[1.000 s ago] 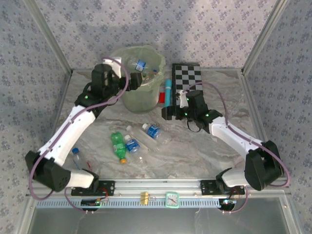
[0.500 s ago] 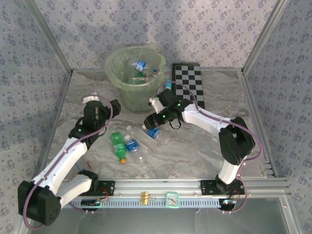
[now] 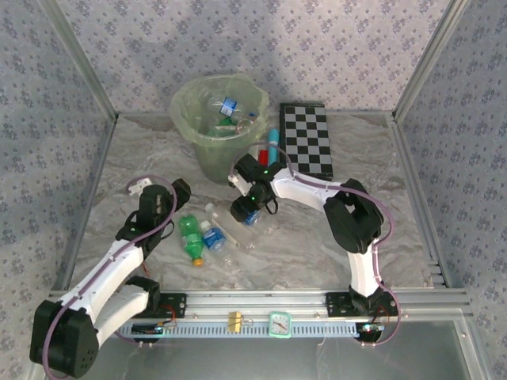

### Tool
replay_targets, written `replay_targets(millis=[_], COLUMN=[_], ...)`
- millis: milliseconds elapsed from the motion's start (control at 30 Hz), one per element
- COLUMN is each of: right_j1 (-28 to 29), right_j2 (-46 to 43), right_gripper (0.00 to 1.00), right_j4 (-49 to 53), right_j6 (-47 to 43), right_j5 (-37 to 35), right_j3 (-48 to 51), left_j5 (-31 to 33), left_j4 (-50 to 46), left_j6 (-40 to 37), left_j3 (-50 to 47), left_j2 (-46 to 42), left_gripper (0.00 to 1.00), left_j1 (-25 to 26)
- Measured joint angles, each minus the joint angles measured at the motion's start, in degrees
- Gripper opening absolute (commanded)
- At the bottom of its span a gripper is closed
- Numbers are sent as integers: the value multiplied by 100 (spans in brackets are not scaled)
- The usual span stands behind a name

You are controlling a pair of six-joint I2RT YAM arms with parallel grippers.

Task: Put the plastic bottles in the bin

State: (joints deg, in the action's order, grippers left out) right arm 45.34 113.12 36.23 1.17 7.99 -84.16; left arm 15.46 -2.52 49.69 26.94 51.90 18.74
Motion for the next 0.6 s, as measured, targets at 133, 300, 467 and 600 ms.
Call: replay_targets(millis=[133,300,467,600], right_j1=[20,17,20,13], right_j2=[127,243,249,238], right_gripper=[79,77,68,61], right_j4=[98,223,247,236], right_j6=[-24,-24,-15,-11], right_j5=[-315,-680,-822,-807], right_j3=[-50,-50,-50,-50], left_j5=[-251,-586,-848,-970], left_j4=[188,396,575,643], left_j6=[98,144,146,142], left_j3=[-2,-2,0,0], left_j2=[251,542,750,826], left_gripper=[100,100,100,100], left_j1=[0,0,0,37])
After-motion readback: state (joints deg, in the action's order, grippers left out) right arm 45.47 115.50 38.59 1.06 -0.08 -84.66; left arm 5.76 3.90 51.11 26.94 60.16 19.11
